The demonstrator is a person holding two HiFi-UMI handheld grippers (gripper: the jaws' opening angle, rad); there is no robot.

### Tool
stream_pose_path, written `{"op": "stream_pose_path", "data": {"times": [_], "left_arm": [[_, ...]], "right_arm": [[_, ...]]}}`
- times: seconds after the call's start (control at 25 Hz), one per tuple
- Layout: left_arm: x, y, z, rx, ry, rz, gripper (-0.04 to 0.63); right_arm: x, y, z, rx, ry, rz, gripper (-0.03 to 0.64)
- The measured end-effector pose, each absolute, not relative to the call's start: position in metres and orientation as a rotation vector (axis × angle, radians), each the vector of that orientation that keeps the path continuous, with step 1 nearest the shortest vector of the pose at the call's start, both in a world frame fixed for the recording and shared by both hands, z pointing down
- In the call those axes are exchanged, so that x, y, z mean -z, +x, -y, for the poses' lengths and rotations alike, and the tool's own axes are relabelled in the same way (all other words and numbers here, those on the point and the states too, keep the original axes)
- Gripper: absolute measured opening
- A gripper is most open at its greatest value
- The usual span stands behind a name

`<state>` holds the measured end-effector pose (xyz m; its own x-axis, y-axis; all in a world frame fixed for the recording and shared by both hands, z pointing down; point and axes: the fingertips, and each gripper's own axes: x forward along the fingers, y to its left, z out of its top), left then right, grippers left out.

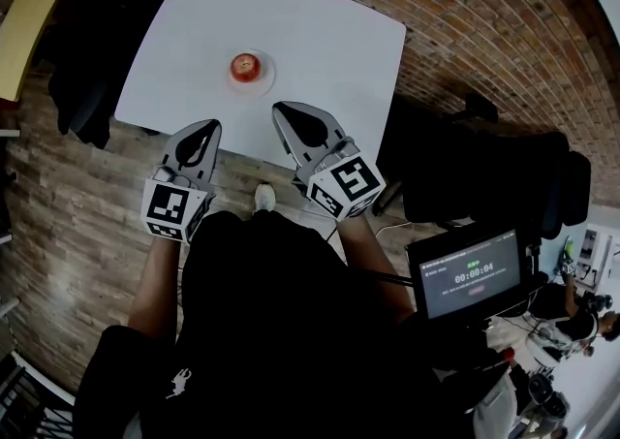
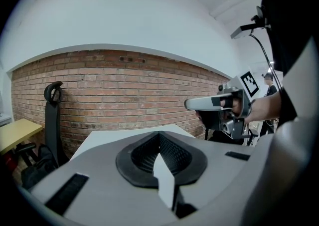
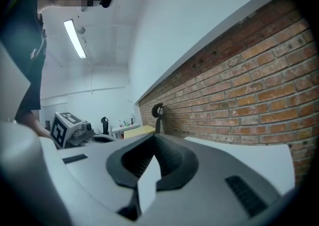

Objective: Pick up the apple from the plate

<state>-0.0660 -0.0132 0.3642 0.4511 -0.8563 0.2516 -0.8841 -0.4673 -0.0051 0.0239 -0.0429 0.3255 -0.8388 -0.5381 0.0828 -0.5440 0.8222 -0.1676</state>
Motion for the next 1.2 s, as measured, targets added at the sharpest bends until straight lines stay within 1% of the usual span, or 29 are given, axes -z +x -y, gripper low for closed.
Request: {"op": "stream_pose_path", "data": {"times": [0.28,0.68,0.92,1.2], "left_arm": [[-0.374,-0.054,0.027,-0.357,2.526,1.567,0.005],[-0.374,-0.076,0.013,-0.354,2.512,1.581,0.005],[-0.382,-0.066,0.035,-0.348,2.538,1.539,0.005],[-0.378,-0.076,0.063,-0.359,2.596,1.465,0.005]], "right_arm": [[-0.336,0.034,0.062,-0.319,0.840,2.973,0.002],[-0.334,0.016,0.051,-0.311,0.836,2.968,0.003],[-0.341,0.023,0.069,-0.313,0.872,2.949,0.002],[-0.332,0.015,0.091,-0.302,0.970,2.931,0.002]]}}
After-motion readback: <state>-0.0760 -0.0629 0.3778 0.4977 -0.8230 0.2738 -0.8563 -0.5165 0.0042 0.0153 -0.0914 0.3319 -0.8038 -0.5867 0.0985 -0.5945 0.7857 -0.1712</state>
